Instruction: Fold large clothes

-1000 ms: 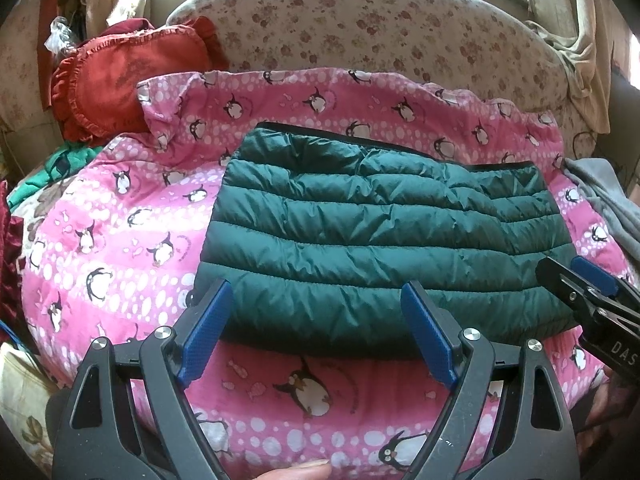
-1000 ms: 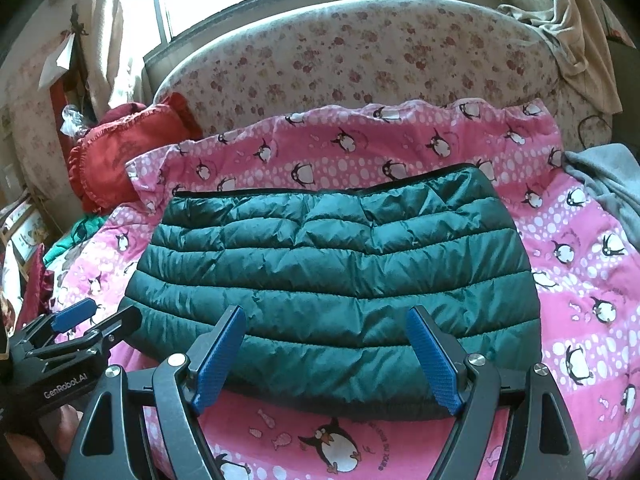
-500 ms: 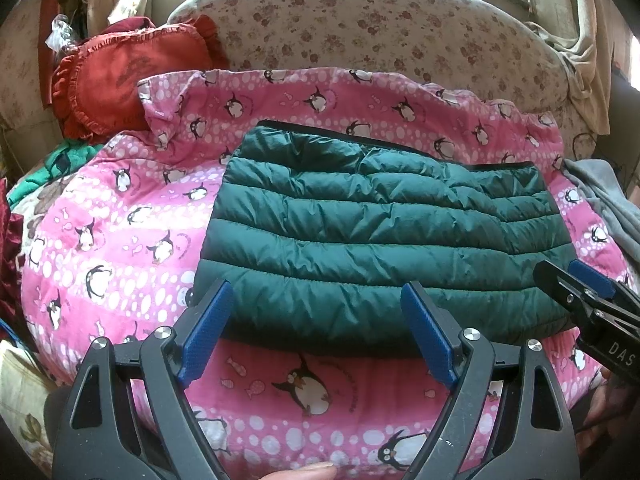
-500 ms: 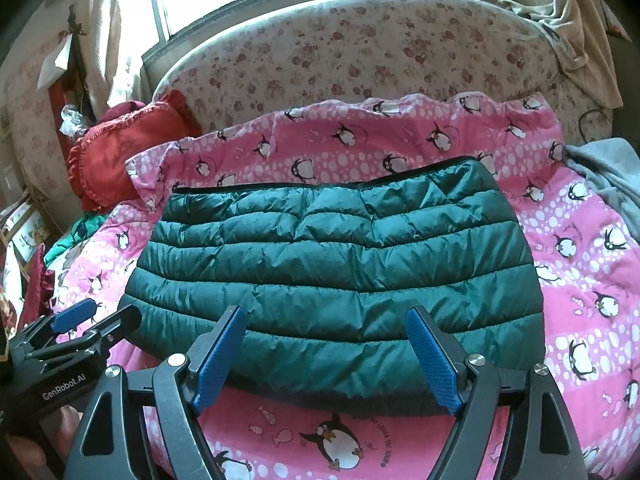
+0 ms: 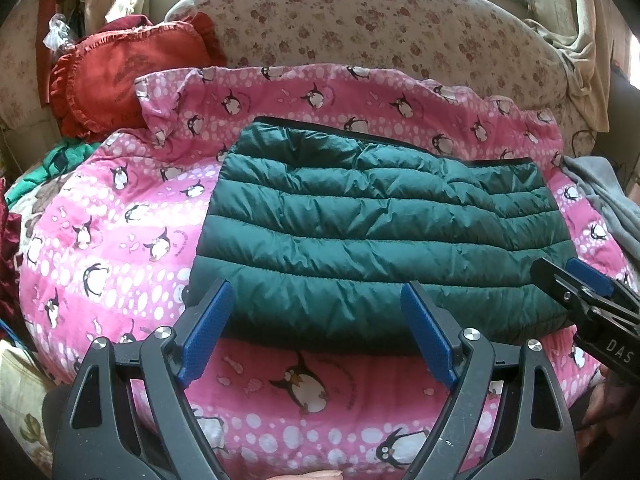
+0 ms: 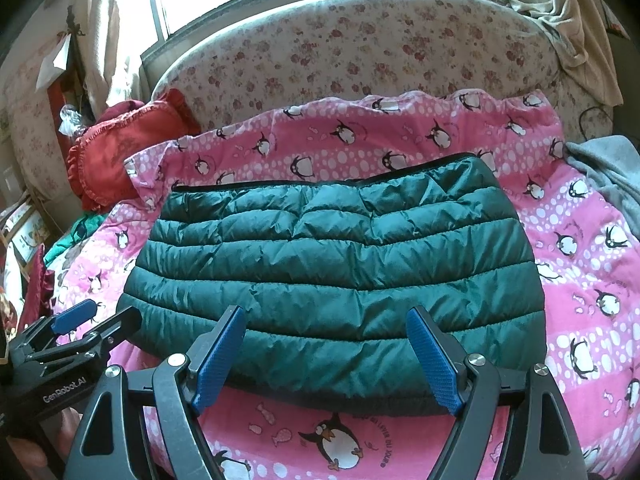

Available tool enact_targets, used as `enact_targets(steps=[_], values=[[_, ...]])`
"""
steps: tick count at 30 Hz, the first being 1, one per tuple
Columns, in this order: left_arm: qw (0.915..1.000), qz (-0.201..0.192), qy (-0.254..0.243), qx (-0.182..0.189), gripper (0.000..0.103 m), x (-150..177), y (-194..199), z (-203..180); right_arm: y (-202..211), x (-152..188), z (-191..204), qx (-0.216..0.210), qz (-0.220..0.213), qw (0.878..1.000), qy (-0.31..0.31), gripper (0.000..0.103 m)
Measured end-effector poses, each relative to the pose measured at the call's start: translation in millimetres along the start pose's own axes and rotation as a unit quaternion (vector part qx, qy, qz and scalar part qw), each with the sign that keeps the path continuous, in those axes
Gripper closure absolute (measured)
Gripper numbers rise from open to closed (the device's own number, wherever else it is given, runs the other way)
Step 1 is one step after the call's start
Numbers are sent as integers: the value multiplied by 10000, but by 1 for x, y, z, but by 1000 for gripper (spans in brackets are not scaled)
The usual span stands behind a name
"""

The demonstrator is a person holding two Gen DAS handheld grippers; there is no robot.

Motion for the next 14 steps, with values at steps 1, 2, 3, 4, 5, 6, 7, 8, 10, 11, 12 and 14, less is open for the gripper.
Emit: enact_targets(steps=[1,2,3,4,5,6,7,8,10,11,12,14], values=[[10000,11,3,3,17,0,-1,0,0,0,0,1,5,10000,-2,23],[10000,16,2,4,17,1,-1,0,-1,1,0,3,11,10000,-1,23],[10000,21,-1,3,17,1,-1,0,-1,1,-1,5,13,10000,5,23],[10000,28,-1,2,17,1,-2,-1,-1,1,-1,7,10,10000,4,23],[10000,30,-1,7,17,1,-2,-1,-1,1,-1,7,9,10000,2,23],[10000,29,0,9,17,1,-2,-1,-1,1,-1,6,10,10000,1,23],[10000,32,1,14,17,2,-3,-1,-1,1,-1,8,9,10000,0,23],[10000,38,12,25,17,2,-3,0,-1,1,-1,13,10,10000,-5,23],[10000,34,44,39,17,2,-4,2,-2,2,-2,-7,28,10000,-32,23],[10000,36,50,24,17,2,-5,3,-3,2,-3,-10,38,10000,-43,23],[10000,41,57,9,17,2,-6,5,-4,2,-5,-3,49,10000,-46,23],[9999,65,104,-32,17,2,-10,10,-6,2,-9,45,64,10000,-40,23]])
Point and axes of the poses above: each gripper's, at about its wrist camera, not at the fingertips, and y roughly against the way its jaws point, z to its left, x to its underside, the point moved 5 cm from there along -y, roughly the way its jaws point, and after that the axes turned 14 degrees about -z, right-handed, at the moved point
